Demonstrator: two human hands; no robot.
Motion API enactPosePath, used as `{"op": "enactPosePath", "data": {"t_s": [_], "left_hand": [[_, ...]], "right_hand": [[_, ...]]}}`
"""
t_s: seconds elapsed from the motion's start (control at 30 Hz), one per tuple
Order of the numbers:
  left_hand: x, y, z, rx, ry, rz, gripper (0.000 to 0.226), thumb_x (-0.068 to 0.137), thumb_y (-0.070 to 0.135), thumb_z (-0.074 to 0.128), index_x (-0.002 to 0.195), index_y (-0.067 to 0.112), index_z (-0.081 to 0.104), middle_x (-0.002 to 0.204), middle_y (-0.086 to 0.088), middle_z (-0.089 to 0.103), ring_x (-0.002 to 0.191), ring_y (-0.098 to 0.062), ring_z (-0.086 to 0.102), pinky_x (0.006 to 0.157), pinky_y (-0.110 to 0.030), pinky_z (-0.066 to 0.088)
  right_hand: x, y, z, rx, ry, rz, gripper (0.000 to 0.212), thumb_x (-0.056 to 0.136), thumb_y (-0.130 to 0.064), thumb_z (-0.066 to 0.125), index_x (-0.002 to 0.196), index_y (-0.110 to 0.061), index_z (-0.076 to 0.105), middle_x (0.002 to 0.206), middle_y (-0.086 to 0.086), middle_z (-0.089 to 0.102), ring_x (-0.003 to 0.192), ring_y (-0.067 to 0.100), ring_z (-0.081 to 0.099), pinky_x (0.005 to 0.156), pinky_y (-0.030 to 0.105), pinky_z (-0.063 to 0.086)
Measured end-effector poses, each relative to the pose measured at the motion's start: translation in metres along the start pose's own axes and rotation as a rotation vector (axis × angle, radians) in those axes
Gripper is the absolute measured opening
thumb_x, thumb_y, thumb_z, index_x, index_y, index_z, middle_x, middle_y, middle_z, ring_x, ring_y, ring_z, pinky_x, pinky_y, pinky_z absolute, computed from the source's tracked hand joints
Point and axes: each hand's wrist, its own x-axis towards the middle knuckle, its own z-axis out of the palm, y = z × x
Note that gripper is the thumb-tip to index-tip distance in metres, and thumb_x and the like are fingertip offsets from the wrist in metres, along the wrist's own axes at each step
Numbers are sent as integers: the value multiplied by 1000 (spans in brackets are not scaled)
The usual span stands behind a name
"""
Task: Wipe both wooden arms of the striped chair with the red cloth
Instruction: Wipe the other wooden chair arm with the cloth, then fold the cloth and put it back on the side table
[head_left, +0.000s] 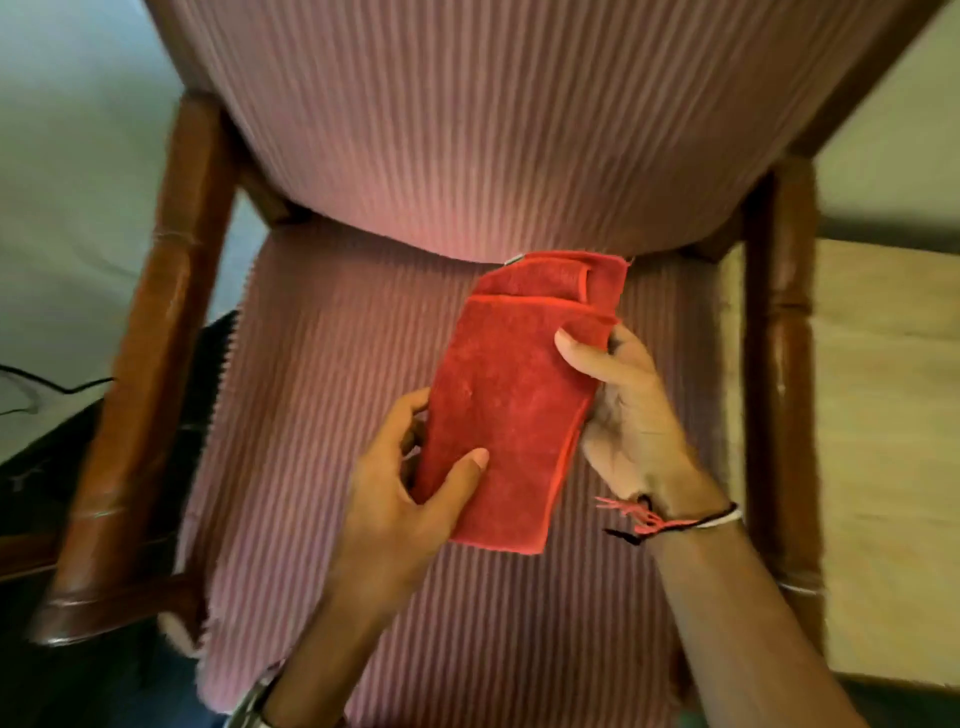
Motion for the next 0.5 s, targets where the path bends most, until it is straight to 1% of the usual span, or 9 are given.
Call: {"op": "enactPosePath", "data": {"t_s": [0.07, 0.1, 0.2, 0.3, 0.37, 0.4, 0.47, 0.5], "left_hand": [[-15, 7, 54, -34, -43, 0, 39, 77, 37, 75, 112, 47, 61, 112, 16, 73, 102, -7, 72, 79, -23, 62], [-23, 13, 94, -47, -67, 4, 39, 78, 38, 75, 112, 48, 60, 112, 17, 73, 103, -6, 72, 78, -22, 61], [-44, 29, 185, -73, -103, -14, 43, 79, 36, 74, 117, 47, 58, 112, 21, 72, 101, -2, 72, 77, -17, 59], [-60, 41, 262, -33, -141, -36, 50, 76, 47, 72, 123, 46, 55, 114, 26, 70, 101, 2, 72, 80, -18, 61], [-67, 44, 306, 13, -156, -51, 54, 77, 50, 69, 128, 43, 53, 118, 23, 70, 105, 1, 71, 86, -22, 62], [-70, 44, 325, 47, -166, -60, 56, 78, 51, 67, 131, 40, 51, 121, 19, 70, 109, 0, 70, 91, -27, 61], [-71, 37, 359, 164, -147, -81, 58, 82, 47, 67, 135, 33, 49, 129, 10, 67, 115, -9, 67, 99, -39, 58], [-68, 31, 375, 252, -122, -87, 59, 85, 41, 69, 139, 27, 48, 133, 4, 65, 119, -14, 65, 103, -43, 55]], "right_hand": [[-20, -32, -43, -42, 30, -25, 25, 85, -11, 68, 108, -20, 73, 98, -1, 81, 88, 12, 77, 73, 26, 61], [-33, -55, -74, -53, 54, -53, 25, 85, -9, 67, 108, -19, 74, 97, -1, 81, 87, 11, 77, 73, 25, 61], [-62, -104, -149, -94, 114, -95, 24, 84, -8, 66, 97, -23, 79, 93, -2, 81, 85, 11, 77, 71, 25, 61], [-84, -144, -217, -121, 157, -98, 23, 85, -9, 66, 98, -23, 78, 94, -3, 81, 88, 11, 76, 71, 24, 60], [-88, -158, -257, -111, 167, -97, 22, 85, -10, 66, 101, -21, 77, 95, -2, 81, 88, 11, 76, 73, 25, 61], [-87, -162, -275, -106, 177, -90, 22, 85, -9, 67, 103, -19, 76, 95, -1, 81, 88, 12, 76, 75, 26, 61], [-76, -161, -308, -143, 198, -70, 22, 88, -6, 68, 107, -15, 73, 97, 2, 80, 87, 12, 74, 78, 27, 62], [-68, -158, -325, -200, 208, -53, 22, 90, -3, 67, 108, -14, 72, 97, 2, 79, 87, 12, 73, 80, 27, 61]]}}
